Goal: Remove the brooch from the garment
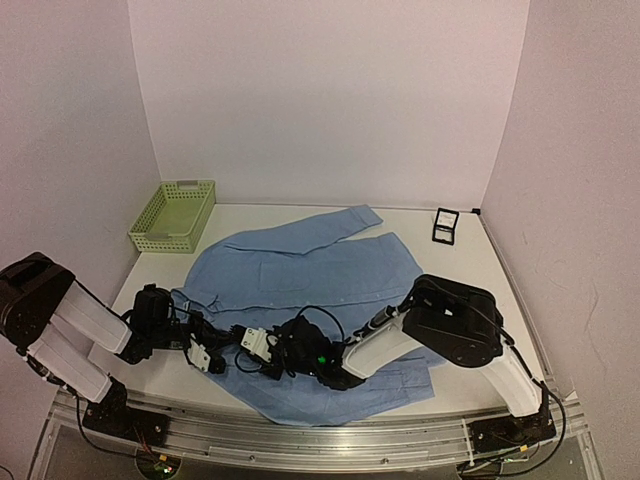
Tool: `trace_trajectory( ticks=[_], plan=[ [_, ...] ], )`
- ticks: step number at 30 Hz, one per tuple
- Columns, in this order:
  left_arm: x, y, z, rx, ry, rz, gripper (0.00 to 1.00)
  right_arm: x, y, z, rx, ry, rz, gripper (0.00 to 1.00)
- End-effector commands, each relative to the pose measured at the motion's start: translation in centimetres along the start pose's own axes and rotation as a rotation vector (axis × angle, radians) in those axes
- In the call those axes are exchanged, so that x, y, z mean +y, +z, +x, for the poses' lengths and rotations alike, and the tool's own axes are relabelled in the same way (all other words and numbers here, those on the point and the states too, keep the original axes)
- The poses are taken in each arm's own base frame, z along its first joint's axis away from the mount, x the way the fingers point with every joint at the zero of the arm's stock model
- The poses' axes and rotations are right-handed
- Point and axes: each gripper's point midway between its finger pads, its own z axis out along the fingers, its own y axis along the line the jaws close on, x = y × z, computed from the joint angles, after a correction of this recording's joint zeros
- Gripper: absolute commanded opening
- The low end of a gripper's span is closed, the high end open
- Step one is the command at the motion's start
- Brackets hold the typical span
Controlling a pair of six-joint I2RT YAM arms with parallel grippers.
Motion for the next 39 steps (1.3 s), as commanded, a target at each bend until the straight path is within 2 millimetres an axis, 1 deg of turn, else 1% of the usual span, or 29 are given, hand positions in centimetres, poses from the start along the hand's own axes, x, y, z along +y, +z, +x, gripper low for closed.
trace_trajectory(
  ticks=[1, 4, 6, 8, 11, 15, 20, 23, 25, 26, 27, 28, 29, 31, 34, 39],
  plan=[
    [1.5, -0.1, 0.6, 0.025, 0.065, -0.056, 0.00, 0.4, -1.1, -1.2, -0.008, 0.020, -0.051, 0.21],
    [1.3, -0.2, 0.3, 0.017, 0.074, -0.054, 0.00, 0.0, -1.3, -2.0, -0.025, 0.021, -0.050, 0.22],
    [1.0, -0.3, 0.0, 0.009, 0.086, -0.051, 0.00, -0.4, -1.4, -2.7, -0.042, 0.029, -0.050, 0.25],
    [0.8, -0.4, -0.3, -0.003, 0.103, -0.051, 0.00, -0.8, -1.3, -3.0, -0.051, 0.028, -0.047, 0.28],
    [0.6, -0.5, -0.6, -0.013, 0.126, -0.055, 0.00, -0.9, -0.8, -2.8, -0.051, 0.014, -0.043, 0.28],
    [0.7, -0.5, -0.3, 0.001, 0.137, -0.063, 0.00, -0.6, -0.4, -2.3, -0.044, 0.035, -0.047, 0.27],
    [1.0, -0.5, -0.2, 0.005, 0.122, -0.061, 0.00, -1.1, -1.2, -3.6, -0.065, 0.042, -0.042, 0.30],
    [1.3, -0.5, -0.3, -0.003, 0.100, -0.057, 0.00, -2.0, -1.9, -4.7, -0.087, 0.075, -0.038, 0.33],
    [1.6, -0.6, -0.4, -0.016, 0.040, -0.026, 0.00, -2.7, -2.3, -5.5, -0.105, 0.118, -0.044, 0.35],
    [2.2, -0.6, -0.5, -0.023, 0.010, -0.009, 0.00, -3.1, -2.5, -5.6, -0.110, 0.151, -0.047, 0.36],
    [2.3, -0.7, -0.6, -0.030, -0.029, 0.019, 0.00, -3.4, -2.7, -5.7, -0.118, 0.178, -0.060, 0.38],
    [2.1, -0.9, -0.8, -0.040, -0.086, 0.069, 0.00, -3.9, -2.9, -5.8, -0.125, 0.219, -0.074, 0.40],
    [2.7, -1.0, -1.0, -0.048, -0.120, 0.095, 0.00, -4.4, -3.1, -5.8, -0.136, 0.266, -0.090, 0.42],
    [3.1, -1.3, -1.3, -0.060, -0.204, 0.168, 0.00, -5.0, -3.8, -6.2, -0.155, 0.322, -0.136, 0.46],
    [3.0, -1.7, -1.8, -0.069, -0.336, 0.280, 0.00, -4.9, -4.2, -6.6, -0.168, 0.364, -0.196, 0.48],
    [3.1, -1.9, -2.1, -0.081, -0.485, 0.386, 0.00, -4.6, -4.6, -5.8, -0.154, 0.477, -0.272, 0.49]
  ],
)
